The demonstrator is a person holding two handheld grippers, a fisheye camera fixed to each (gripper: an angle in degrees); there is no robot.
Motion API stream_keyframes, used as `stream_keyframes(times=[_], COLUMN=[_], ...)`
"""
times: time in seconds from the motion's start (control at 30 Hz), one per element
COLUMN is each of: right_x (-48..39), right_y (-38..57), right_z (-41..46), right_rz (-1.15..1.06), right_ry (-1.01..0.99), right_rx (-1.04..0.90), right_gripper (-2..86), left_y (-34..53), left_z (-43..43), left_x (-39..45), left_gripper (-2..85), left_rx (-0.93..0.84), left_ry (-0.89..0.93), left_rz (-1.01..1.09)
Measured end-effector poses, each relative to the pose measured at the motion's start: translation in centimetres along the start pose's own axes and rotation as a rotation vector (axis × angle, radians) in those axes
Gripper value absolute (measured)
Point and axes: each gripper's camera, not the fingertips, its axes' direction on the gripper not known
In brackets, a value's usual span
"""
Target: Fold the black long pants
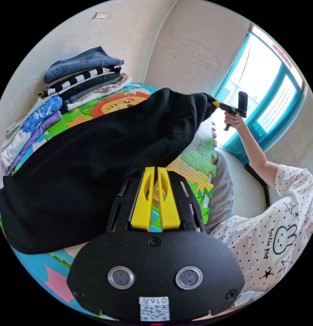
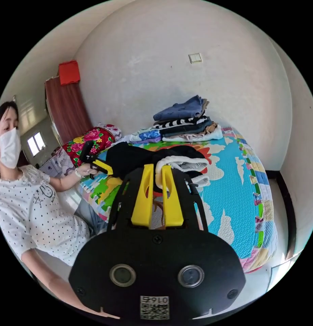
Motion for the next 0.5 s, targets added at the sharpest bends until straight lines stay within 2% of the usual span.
stream_keyframes(times=[0.07, 0.1, 0.2, 0.27, 0.4, 0.5], right_x=[0.7, 0.9, 0.0, -1.9, -5.5, -7.9], right_y=[2.4, 3.0, 3.4, 2.4, 0.0, -2.2], right_z=[1.8, 2.2, -0.4, -2.3, -2.3, -0.8], right_rz=[0.020, 0.033, 0.054, 0.040, -0.032, -0.044], right_ry=[0.019, 0.014, -0.015, 0.097, 0.181, 0.210], right_rx=[-0.272, -0.325, -0.195, -0.136, -0.173, -0.217], right_gripper=[4.9, 5.2, 6.0, 5.6, 7.9, 12.1], left_y=[-0.1, 0.0, 0.4, 0.7, 0.5, -0.6], left_z=[-0.8, -1.5, -3.2, -3.6, -1.7, -1.0], left_x=[-0.4, -0.6, -0.8, 0.1, 2.4, 2.6], left_gripper=[-0.6, -0.5, 0.5, 4.0, 7.4, 6.2], left_rx=[0.011, 0.025, 0.058, 0.049, -0.046, -0.027], left_ry=[0.013, 0.012, -0.008, 0.008, -0.036, -0.121], left_rz=[-0.010, -0.022, -0.050, -0.018, 0.033, -0.014])
